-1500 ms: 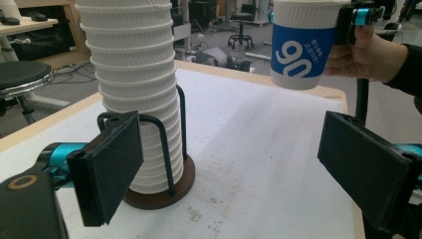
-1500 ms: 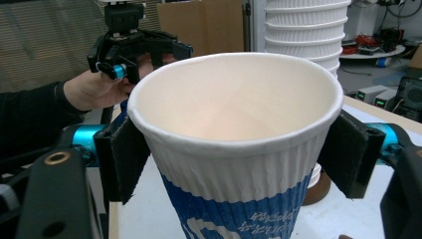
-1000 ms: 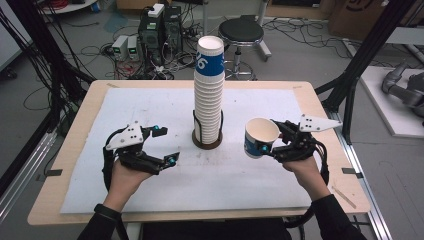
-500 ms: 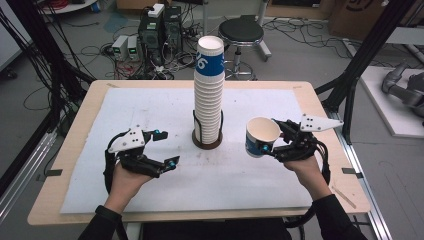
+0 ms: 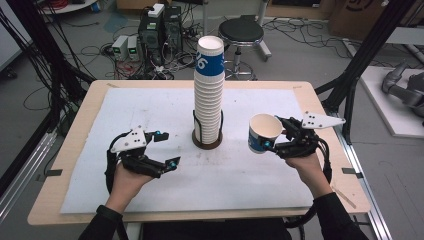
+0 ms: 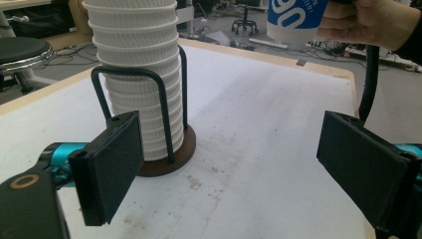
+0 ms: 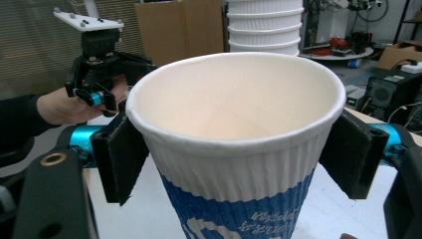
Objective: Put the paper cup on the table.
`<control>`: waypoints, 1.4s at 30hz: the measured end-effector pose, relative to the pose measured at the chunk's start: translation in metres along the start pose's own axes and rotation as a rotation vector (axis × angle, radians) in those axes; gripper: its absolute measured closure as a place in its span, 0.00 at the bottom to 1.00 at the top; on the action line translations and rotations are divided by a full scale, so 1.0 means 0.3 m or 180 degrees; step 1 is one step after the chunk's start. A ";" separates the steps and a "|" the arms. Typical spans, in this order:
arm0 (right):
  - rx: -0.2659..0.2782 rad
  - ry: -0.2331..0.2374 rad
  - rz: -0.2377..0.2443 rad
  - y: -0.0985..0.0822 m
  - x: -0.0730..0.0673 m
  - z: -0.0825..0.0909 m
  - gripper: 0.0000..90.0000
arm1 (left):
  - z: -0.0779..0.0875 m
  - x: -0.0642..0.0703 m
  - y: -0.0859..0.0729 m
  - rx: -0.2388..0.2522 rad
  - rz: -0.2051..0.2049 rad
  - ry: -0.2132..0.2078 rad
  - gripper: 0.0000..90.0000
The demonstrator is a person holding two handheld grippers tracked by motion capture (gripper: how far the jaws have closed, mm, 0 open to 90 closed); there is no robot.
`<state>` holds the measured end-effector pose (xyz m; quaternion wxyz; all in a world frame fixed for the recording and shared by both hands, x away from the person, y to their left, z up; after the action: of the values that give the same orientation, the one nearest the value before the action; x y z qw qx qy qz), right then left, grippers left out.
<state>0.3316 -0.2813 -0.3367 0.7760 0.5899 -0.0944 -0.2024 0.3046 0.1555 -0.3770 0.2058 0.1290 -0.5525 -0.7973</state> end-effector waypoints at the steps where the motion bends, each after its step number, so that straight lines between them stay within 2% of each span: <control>1: 0.0004 -0.0008 -0.0010 0.000 0.002 0.000 0.23 | -0.001 0.000 0.000 -0.0003 0.0003 -0.0008 0.13; 11: -0.0015 -0.0091 -0.0009 -0.007 0.036 0.005 0.24 | -0.006 0.003 -0.002 -0.0029 -0.0001 -0.0017 0.13; 26: -0.0121 -0.0347 -0.0173 -0.038 0.127 -0.003 0.24 | -0.012 0.007 -0.003 -0.0039 -0.0011 -0.0034 0.13; 38: -0.0184 -0.0776 -0.0249 -0.057 0.176 -0.026 0.24 | -0.014 0.007 -0.004 -0.0048 -0.0026 -0.0038 0.13; 42: -0.0176 -0.0972 -0.0293 -0.065 0.194 -0.032 0.24 | -0.016 0.006 -0.005 -0.0055 -0.0017 -0.0036 0.13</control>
<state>0.3838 -0.3019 -0.3633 0.7585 0.5344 -0.1785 -0.3275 0.3049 0.1511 -0.3802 0.2016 0.1242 -0.5464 -0.8034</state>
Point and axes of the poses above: each handheld gripper's, and its own axes: z roughly backward along the jaws, y roughly out of its top, x roughly to its right, the point moved 1 cm from there along -z, roughly forward along the jaws, and after that the axes turned 6 degrees about -x, right-handed, at the moved point
